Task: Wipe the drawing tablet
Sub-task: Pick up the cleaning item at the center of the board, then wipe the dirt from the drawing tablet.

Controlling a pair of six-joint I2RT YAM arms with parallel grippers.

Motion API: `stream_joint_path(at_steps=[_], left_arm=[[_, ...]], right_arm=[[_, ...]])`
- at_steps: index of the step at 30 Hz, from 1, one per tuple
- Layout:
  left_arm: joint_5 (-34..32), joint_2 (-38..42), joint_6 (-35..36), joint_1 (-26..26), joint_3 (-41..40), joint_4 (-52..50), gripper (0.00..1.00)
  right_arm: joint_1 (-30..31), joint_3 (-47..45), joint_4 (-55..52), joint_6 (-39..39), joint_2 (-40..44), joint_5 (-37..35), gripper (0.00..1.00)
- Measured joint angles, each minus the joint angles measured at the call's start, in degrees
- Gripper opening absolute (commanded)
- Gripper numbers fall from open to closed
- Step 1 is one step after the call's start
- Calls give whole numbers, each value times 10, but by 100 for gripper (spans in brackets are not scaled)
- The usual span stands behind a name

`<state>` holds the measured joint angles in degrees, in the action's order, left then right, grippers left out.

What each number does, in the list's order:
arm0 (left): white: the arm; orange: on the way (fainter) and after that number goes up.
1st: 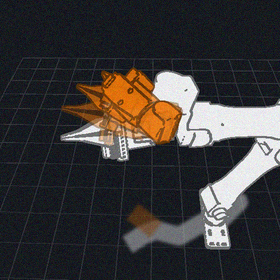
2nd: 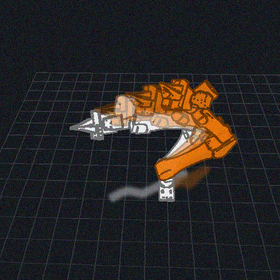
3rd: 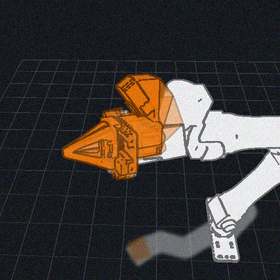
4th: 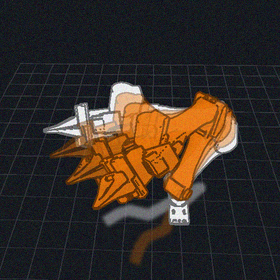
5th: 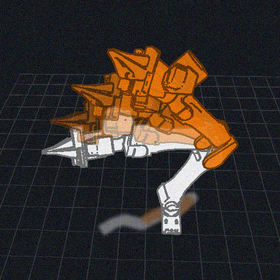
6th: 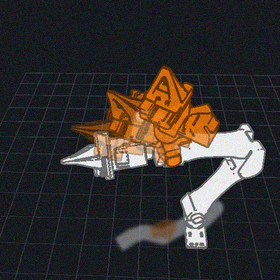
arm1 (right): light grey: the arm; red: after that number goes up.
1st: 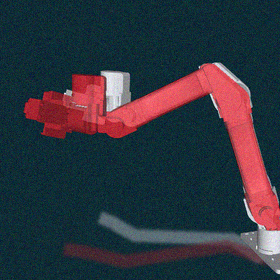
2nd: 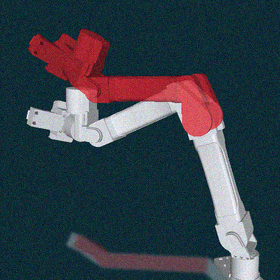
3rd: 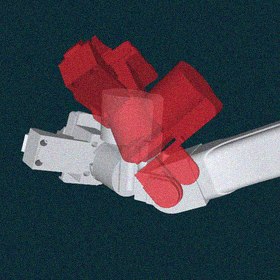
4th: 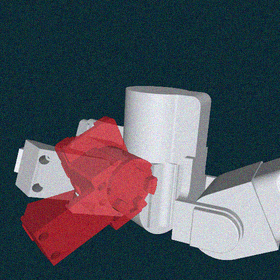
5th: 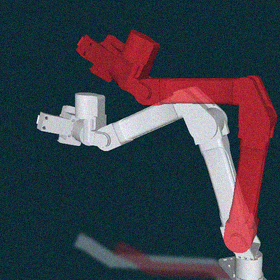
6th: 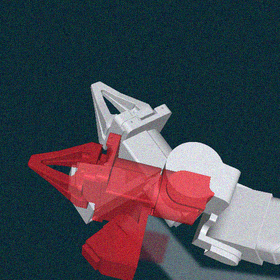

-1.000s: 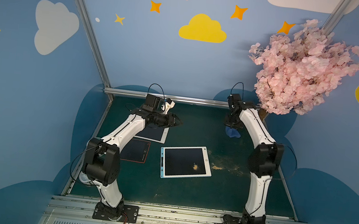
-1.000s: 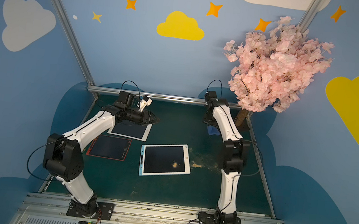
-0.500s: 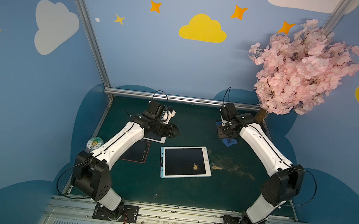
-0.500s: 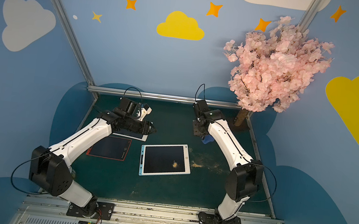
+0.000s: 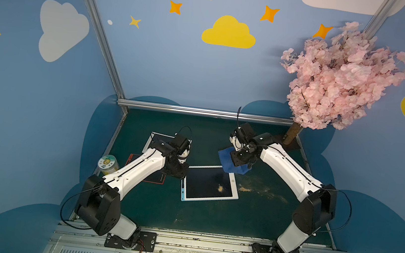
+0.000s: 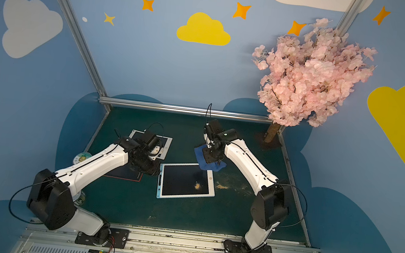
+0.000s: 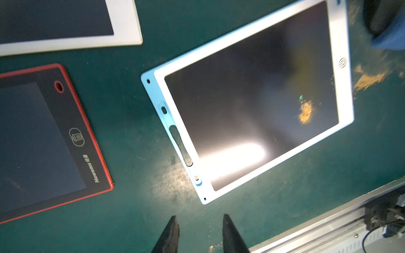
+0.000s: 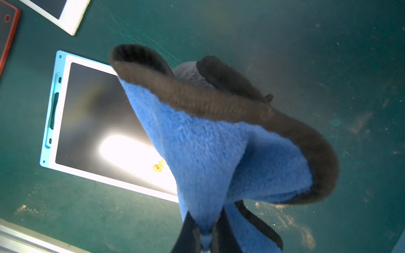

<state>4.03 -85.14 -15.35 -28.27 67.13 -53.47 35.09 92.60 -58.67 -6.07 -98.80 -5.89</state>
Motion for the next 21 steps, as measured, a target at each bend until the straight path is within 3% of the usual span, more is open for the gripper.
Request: stream_joint_path(at_steps=[8,21], left_arm=[[-13,-57,-28,-11,-45,21,31],[-49,-137,-51,-15,-47,75,32]], right_arm=[[10,5,1,5,-11,19,0],[33,13,-4,6,-20,25,0]])
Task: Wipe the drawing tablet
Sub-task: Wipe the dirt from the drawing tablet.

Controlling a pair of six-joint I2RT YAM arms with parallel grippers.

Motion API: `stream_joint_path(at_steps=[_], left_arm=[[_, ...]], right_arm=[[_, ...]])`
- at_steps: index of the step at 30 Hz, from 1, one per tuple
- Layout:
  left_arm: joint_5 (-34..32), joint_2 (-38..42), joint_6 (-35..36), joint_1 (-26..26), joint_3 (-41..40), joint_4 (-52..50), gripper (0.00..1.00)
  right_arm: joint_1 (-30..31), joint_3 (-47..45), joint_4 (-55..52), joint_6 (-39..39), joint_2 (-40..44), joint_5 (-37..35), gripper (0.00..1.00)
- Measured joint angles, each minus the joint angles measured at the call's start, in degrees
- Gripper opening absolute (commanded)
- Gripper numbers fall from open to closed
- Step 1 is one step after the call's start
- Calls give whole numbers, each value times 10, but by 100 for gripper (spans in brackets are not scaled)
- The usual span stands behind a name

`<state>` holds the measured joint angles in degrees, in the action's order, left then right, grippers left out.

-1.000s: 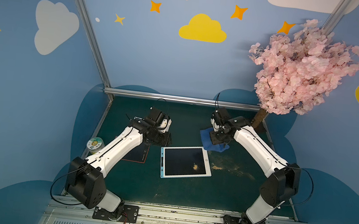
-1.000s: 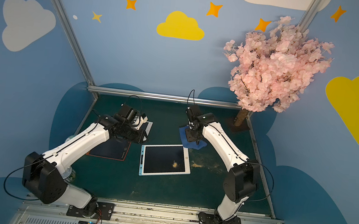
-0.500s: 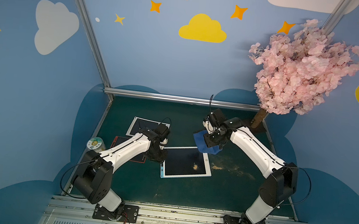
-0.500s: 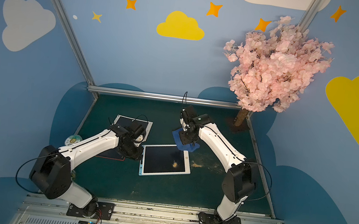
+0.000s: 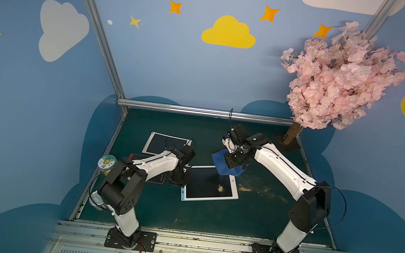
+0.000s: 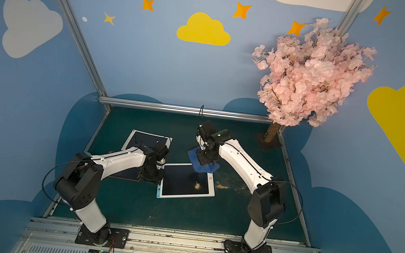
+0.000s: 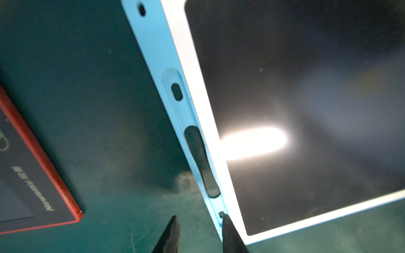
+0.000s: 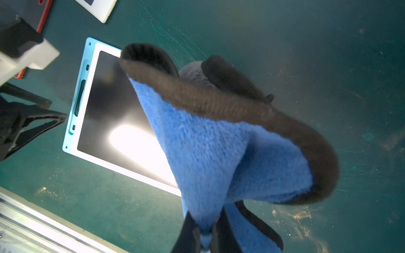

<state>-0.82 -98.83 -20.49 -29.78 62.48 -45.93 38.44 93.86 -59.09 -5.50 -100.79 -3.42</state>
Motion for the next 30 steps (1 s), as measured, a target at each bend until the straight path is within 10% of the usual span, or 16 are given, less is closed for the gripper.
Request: stream_joint_path(at_steps=[30], left_arm=[[-37,-12,-4,0,-33,85,18]], right_arm=[[140,42,-104,-27,-82,-47,0]])
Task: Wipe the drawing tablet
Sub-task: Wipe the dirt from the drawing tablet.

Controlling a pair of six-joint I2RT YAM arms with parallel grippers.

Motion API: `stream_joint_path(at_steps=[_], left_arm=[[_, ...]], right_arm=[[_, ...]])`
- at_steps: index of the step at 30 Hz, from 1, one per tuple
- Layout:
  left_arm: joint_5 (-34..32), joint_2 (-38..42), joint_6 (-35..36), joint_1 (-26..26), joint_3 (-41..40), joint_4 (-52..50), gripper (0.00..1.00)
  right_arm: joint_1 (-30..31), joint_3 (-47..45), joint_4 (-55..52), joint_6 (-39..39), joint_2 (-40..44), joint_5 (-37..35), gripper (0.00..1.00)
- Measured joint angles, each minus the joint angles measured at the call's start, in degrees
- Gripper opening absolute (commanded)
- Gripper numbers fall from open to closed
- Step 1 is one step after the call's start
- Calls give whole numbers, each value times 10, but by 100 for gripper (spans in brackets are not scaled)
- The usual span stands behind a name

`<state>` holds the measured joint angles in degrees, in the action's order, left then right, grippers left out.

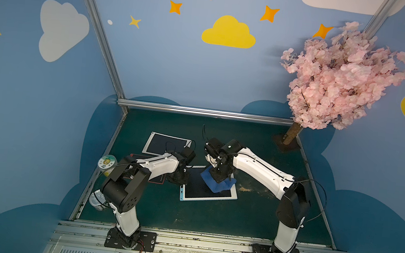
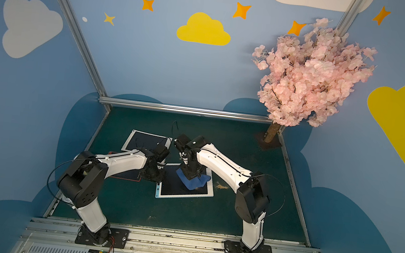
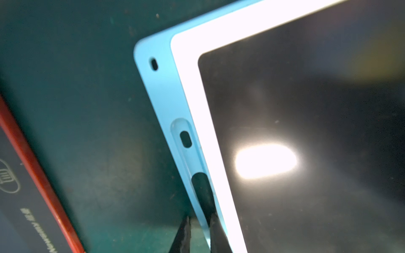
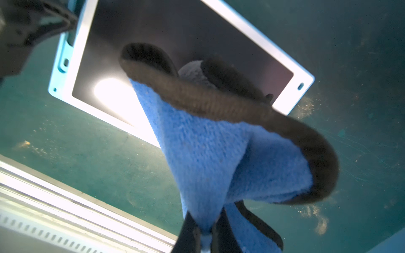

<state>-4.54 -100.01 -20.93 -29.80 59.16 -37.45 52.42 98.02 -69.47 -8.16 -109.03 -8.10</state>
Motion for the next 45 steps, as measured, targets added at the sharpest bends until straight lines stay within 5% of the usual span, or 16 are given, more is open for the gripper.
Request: stream_joint_path(at_steps=[10,21,33,45], left_arm=[[3,5,0,0,-6,6,18],[9,10,-1,2,-12,13,18],[11,10,-1,3,-12,14,18],[11,10,-1,3,-13,15,17]], right_arm=[[69,15,-13,-35,-72,-39,0],[79,-6,54,-55,-96,61,0],[35,-63,137,-93,-117,158,0],[-64,-205,235,-129,-35,217,0]])
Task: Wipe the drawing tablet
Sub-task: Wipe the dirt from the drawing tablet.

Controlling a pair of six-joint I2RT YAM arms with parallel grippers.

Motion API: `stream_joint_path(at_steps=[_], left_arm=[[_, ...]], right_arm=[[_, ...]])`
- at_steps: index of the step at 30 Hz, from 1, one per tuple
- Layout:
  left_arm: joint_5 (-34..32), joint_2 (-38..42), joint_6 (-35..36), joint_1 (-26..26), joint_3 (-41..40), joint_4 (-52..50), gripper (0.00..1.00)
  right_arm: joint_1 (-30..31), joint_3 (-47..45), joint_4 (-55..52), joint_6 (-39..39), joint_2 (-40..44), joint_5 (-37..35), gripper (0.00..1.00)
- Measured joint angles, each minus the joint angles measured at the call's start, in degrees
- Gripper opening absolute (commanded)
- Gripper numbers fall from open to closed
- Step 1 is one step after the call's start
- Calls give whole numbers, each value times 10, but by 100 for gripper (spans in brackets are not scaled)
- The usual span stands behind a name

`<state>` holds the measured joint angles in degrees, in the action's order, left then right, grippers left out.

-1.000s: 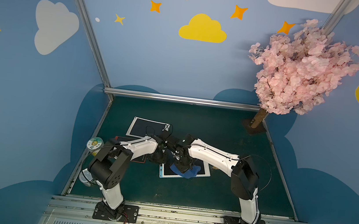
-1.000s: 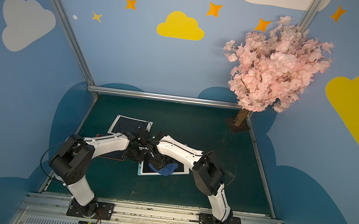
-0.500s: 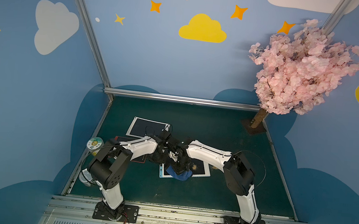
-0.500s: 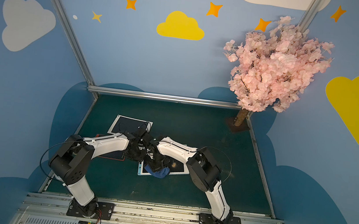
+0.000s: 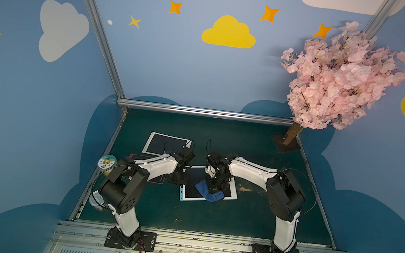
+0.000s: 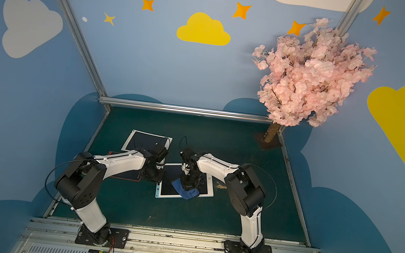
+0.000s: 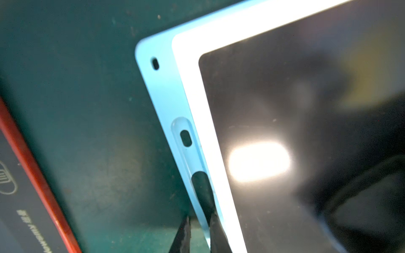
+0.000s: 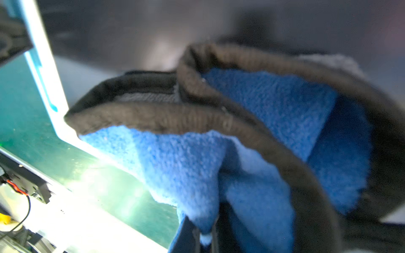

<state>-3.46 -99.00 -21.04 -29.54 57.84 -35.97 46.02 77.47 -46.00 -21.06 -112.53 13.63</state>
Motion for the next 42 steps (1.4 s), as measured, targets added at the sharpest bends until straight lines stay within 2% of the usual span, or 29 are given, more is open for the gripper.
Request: stream_joint_path(at_steps=[20,34,42], left_arm=[[0,-1,0,0,1,-1,17],[-1,-2,1,0,2,-2,17],[-1,-2,1,0,3,-3,17]], right_arm=[[-115,-54,3,5,40,-19,0],[-140,-54,-27,5,51,-97,0],[-165,-56,-61,3,50,-203,0]])
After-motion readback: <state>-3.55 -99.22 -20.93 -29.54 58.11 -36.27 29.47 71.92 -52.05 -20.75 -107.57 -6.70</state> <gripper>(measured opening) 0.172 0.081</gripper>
